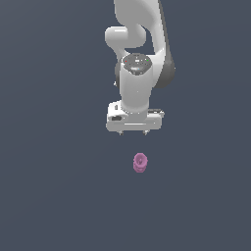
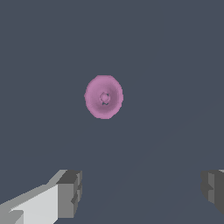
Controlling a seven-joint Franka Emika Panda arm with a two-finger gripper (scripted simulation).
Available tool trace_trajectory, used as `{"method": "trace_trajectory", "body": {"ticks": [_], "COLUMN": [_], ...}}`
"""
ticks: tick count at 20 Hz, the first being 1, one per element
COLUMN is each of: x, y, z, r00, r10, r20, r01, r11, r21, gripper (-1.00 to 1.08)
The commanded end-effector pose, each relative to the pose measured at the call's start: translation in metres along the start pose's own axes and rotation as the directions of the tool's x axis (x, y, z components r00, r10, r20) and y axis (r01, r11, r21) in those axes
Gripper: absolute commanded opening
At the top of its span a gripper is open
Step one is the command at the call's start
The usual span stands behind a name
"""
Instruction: Pick up the object and move it to a goal position.
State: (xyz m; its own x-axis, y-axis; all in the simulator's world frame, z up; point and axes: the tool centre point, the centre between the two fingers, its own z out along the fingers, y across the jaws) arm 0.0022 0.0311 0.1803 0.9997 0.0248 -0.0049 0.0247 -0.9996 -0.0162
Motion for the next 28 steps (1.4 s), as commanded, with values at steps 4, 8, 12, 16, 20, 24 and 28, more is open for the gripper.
{"method": "trace_trajectory", "body": {"ticks": [4,8,12,16,20,24,28], "x": [0.0,0.001,0.004,0.01,0.017,0.026,0.035], "y": [0.001,0.0,-0.002,-0.004,-0.007,-0.011,-0.016], "z": [0.0,0.001,0.004,0.009,0.015,0.024,0.035], "r00": [1.0,1.0,0.999,0.996,0.987,0.968,0.938], "r10": [-0.003,0.009,0.042,0.093,0.163,0.252,0.348], "r20": [0.0,0.0,0.0,0.0,0.0,0.0,0.0], "r01": [0.003,-0.009,-0.042,-0.093,-0.163,-0.252,-0.348], "r11": [1.0,1.0,0.999,0.996,0.987,0.968,0.938], "r21": [0.0,0.001,0.001,0.002,0.002,0.002,0.001], "gripper": [1.0,1.0,1.0,1.0,1.0,1.0,1.0]}}
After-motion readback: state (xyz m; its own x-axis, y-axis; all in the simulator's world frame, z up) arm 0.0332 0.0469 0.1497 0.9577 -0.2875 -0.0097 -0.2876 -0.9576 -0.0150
